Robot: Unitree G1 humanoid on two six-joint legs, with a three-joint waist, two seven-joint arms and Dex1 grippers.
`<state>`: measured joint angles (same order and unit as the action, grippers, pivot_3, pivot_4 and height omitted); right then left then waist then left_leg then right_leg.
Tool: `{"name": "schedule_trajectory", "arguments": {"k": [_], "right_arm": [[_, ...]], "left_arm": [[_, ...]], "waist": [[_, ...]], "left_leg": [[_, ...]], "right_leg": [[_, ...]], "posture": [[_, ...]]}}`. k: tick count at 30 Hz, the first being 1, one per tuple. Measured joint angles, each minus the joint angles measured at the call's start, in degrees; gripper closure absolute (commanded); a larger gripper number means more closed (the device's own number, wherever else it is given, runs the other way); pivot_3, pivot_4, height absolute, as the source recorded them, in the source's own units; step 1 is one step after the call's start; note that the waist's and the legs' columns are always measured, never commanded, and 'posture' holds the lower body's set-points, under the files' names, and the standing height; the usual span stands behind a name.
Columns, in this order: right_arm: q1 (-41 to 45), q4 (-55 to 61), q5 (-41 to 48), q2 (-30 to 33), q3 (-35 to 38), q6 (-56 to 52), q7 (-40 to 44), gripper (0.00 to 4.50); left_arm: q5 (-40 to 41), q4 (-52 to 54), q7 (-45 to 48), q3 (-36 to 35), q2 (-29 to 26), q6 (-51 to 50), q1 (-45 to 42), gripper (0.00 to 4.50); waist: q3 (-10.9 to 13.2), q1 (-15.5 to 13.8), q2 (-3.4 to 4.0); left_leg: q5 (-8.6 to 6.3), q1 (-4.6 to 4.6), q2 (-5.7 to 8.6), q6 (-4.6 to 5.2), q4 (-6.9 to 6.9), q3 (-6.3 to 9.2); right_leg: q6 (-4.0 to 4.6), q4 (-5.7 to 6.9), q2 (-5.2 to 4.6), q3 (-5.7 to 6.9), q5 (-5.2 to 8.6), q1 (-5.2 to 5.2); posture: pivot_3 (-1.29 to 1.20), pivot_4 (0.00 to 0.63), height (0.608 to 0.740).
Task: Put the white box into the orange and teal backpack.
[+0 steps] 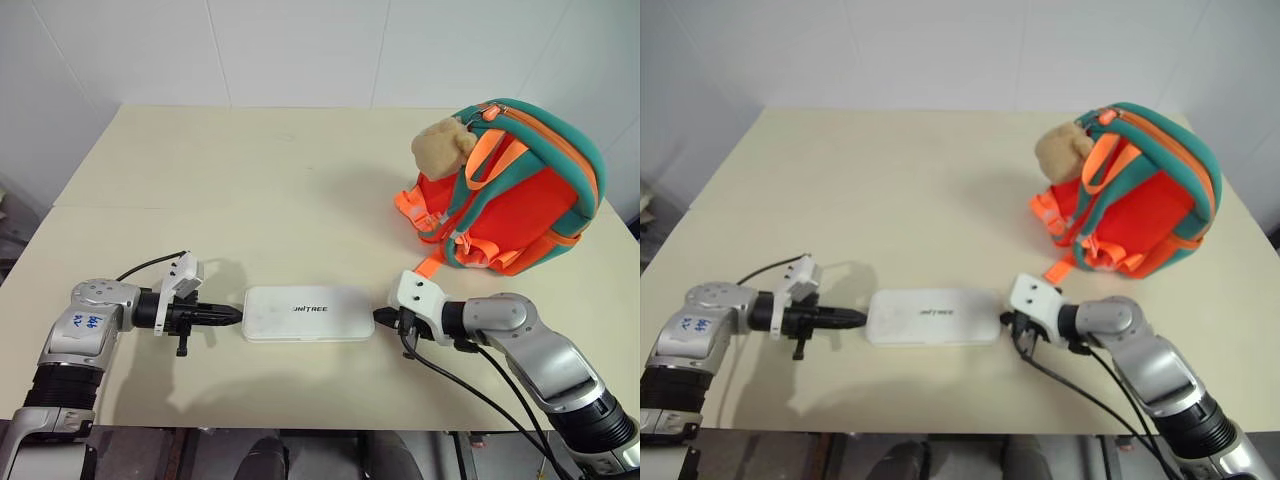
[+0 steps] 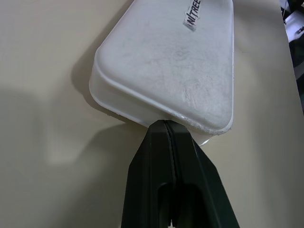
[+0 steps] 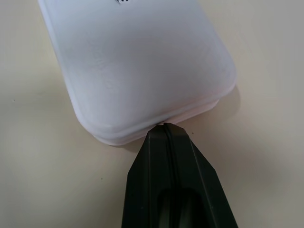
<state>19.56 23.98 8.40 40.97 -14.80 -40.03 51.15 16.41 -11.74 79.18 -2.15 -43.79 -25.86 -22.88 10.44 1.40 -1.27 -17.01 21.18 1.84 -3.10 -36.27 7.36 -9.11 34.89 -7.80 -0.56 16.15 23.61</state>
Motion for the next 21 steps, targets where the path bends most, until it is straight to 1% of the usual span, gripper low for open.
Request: {"name": "schedule_trajectory", "arguments": {"k": [10, 16, 21], "right_arm": [[-1.14, -0.13, 0.59, 1.59, 0.56, 1.15, 1.10, 4.38], [-2.23, -2.74, 0.66, 4.86, 4.32, 2.84, 1.09, 4.38], [-2.33, -3.88, 0.71, 5.55, 5.62, 4.01, 1.07, 4.38]], "left_arm": [[-0.05, -0.58, -1.30, 1.48, 0.26, 1.10, -0.99, 4.50], [0.02, -1.26, -1.62, 1.38, -1.27, 1.00, -1.03, 4.50], [0.07, -2.14, -2.13, 0.90, -2.41, 0.96, -1.02, 4.50]], "waist": [[0.00, -0.09, 0.00], [0.00, -0.09, 0.00], [0.00, 0.11, 0.00]], "left_leg": [[0.00, 0.01, 0.00, 0.00, 0.00, -0.01], [0.00, 0.02, 0.00, 0.00, 0.03, -0.02], [-0.01, 0.01, -0.01, 0.01, 0.02, -0.03]], "right_leg": [[0.00, -0.04, 0.00, 0.00, 0.00, 0.00], [0.00, -0.06, 0.01, 0.00, -0.01, 0.01], [0.00, -0.07, 0.01, 0.00, -0.01, 0.01]], "posture": [[0.00, 0.150, 0.740], [0.00, 0.150, 0.740], [0.00, 0.150, 0.740]]}}
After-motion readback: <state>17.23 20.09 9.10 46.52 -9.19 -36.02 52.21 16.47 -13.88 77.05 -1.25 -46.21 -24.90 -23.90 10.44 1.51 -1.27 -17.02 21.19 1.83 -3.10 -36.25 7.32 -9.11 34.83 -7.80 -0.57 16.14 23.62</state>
